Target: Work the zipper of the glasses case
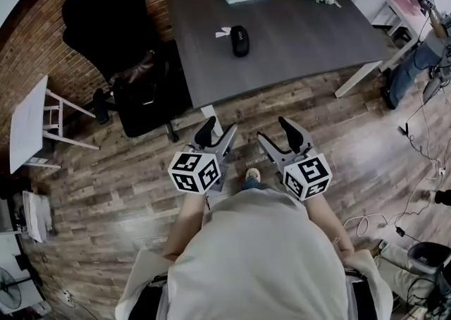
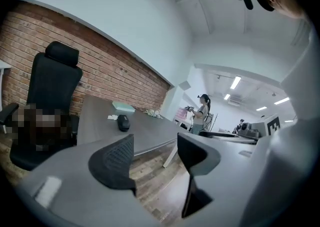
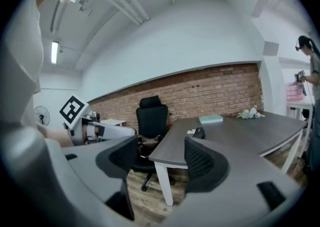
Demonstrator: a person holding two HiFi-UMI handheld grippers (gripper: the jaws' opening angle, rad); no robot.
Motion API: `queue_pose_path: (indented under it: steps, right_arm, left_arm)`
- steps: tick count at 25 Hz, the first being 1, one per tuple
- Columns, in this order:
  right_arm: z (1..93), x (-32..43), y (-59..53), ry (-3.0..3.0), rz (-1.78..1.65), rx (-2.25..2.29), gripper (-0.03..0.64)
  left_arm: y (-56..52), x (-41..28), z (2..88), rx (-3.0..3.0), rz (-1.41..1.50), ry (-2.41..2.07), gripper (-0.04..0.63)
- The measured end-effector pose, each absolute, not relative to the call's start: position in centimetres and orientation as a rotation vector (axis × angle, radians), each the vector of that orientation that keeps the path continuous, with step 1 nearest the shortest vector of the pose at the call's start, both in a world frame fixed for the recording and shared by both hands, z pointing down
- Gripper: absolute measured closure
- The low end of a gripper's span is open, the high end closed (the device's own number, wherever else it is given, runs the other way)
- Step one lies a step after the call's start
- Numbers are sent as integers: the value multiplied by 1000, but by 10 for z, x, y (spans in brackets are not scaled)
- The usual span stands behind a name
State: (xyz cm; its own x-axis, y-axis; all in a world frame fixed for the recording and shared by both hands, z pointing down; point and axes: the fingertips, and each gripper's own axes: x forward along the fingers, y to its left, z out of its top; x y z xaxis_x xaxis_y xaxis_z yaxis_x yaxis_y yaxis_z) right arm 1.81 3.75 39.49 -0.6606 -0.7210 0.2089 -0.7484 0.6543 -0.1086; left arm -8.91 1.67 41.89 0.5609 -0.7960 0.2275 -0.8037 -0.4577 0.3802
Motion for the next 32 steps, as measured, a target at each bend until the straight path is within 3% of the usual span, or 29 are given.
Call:
queue_pose_path:
  steps: [32]
  right_arm:
    - [435,55,-257,-2652,424,1226,318]
  left_arm:
    - [-325,-67,509,2093,99,-1221,337]
